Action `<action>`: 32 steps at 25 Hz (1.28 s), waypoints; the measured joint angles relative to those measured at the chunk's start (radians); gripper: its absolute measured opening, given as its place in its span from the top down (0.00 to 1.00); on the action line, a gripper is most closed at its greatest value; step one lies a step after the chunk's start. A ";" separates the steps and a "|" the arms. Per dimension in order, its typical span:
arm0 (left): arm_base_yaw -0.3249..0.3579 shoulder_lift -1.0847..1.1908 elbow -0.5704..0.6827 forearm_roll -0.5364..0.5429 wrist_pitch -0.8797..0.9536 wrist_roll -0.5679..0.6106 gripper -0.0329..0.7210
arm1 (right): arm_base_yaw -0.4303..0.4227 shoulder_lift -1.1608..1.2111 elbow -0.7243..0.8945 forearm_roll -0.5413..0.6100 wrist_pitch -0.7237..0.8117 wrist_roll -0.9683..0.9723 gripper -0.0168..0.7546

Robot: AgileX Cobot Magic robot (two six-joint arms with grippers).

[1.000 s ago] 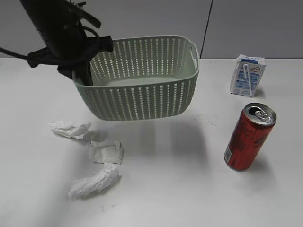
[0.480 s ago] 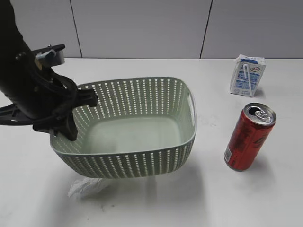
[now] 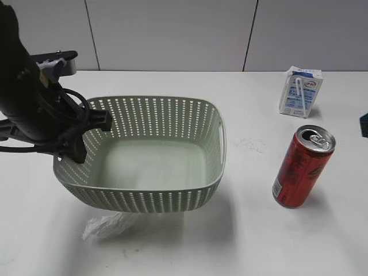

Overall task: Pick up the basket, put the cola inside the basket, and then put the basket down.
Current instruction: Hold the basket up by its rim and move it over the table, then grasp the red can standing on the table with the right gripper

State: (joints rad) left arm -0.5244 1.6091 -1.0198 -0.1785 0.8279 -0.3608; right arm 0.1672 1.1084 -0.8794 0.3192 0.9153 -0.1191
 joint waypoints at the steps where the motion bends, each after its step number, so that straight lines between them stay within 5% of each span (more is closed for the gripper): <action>1: 0.000 0.010 0.000 0.000 0.000 0.000 0.96 | 0.032 0.032 -0.009 -0.028 -0.018 0.031 0.13; 7: 0.000 0.024 0.000 -0.003 -0.010 0.000 0.96 | 0.226 0.183 -0.041 -0.302 -0.102 0.289 0.13; 12: 0.000 0.024 0.000 -0.008 -0.011 0.000 0.96 | 0.256 0.301 -0.062 -0.399 -0.153 0.428 0.13; 27: 0.000 0.024 0.000 -0.026 -0.010 -0.001 0.96 | 0.256 0.453 -0.074 -0.437 -0.190 0.496 0.13; 32: 0.000 0.024 0.000 -0.026 -0.010 -0.001 0.96 | 0.256 0.485 -0.074 -0.433 -0.190 0.498 0.20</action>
State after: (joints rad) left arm -0.5244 1.6335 -1.0193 -0.2044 0.8181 -0.3617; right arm 0.4233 1.5929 -0.9530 -0.1138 0.7251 0.3787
